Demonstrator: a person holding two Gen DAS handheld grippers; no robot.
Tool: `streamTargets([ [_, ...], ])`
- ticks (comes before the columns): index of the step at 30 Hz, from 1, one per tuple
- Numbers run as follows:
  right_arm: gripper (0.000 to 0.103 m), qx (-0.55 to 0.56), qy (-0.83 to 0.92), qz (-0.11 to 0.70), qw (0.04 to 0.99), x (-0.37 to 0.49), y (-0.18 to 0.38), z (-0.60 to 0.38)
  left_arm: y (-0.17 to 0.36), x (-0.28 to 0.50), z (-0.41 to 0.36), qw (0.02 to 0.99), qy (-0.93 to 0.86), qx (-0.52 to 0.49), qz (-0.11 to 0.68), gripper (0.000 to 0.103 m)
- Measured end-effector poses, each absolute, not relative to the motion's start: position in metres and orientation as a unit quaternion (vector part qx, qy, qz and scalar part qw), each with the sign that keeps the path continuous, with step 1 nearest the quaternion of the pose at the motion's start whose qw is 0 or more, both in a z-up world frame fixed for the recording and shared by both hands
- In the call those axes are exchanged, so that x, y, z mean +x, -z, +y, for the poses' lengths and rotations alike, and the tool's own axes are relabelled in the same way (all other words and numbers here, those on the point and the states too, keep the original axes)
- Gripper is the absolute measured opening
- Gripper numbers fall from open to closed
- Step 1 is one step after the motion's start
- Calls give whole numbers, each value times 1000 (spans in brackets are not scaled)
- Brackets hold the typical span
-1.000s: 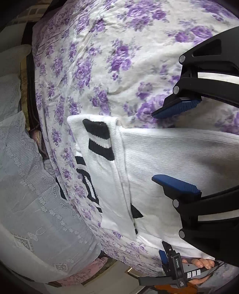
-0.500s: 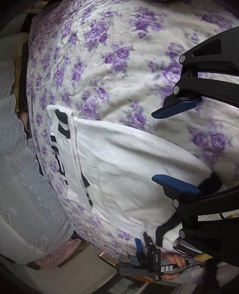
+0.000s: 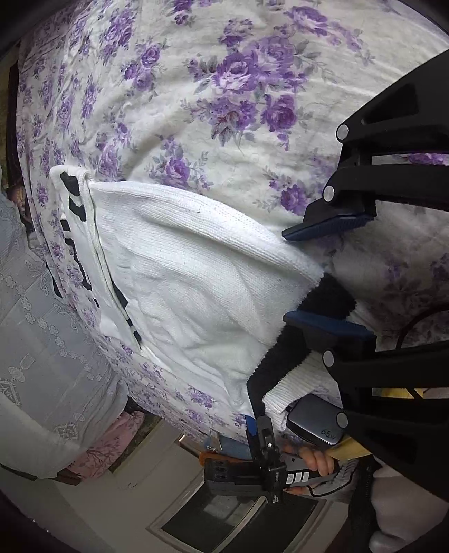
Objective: Fold small clothes
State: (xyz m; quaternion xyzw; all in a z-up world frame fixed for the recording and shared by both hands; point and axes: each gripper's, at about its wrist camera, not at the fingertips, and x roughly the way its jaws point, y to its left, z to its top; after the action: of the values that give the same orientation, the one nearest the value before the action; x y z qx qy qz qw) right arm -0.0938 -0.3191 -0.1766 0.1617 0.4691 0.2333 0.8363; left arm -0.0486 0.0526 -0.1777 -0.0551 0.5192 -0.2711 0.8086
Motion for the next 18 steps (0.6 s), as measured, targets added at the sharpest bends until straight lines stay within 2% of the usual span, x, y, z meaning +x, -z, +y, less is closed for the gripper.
streamTargets([
  [5, 43, 188, -250, 460, 831, -83, 181, -312, 173, -49, 38, 792, 315, -79, 517, 98],
  [6, 42, 189, -251, 458, 831, -80, 182, -309, 172, -46, 33, 792, 321, -81, 513, 93],
  [7, 38, 189, -249, 458, 832, -77, 182, -307, 172, -43, 31, 793, 323, -82, 510, 87],
  [9, 31, 191, -243, 460, 832, -75, 182, -308, 179, -34, 30, 793, 309, -86, 519, 58],
  [11, 26, 199, -242, 459, 832, -75, 183, -311, 183, -31, 35, 796, 295, -94, 521, 45],
  [12, 25, 204, -242, 459, 830, -76, 185, -313, 184, -31, 38, 796, 292, -97, 521, 42],
  [18, 27, 188, -247, 467, 828, -78, 185, -306, 182, -42, 35, 802, 292, -73, 517, 43],
])
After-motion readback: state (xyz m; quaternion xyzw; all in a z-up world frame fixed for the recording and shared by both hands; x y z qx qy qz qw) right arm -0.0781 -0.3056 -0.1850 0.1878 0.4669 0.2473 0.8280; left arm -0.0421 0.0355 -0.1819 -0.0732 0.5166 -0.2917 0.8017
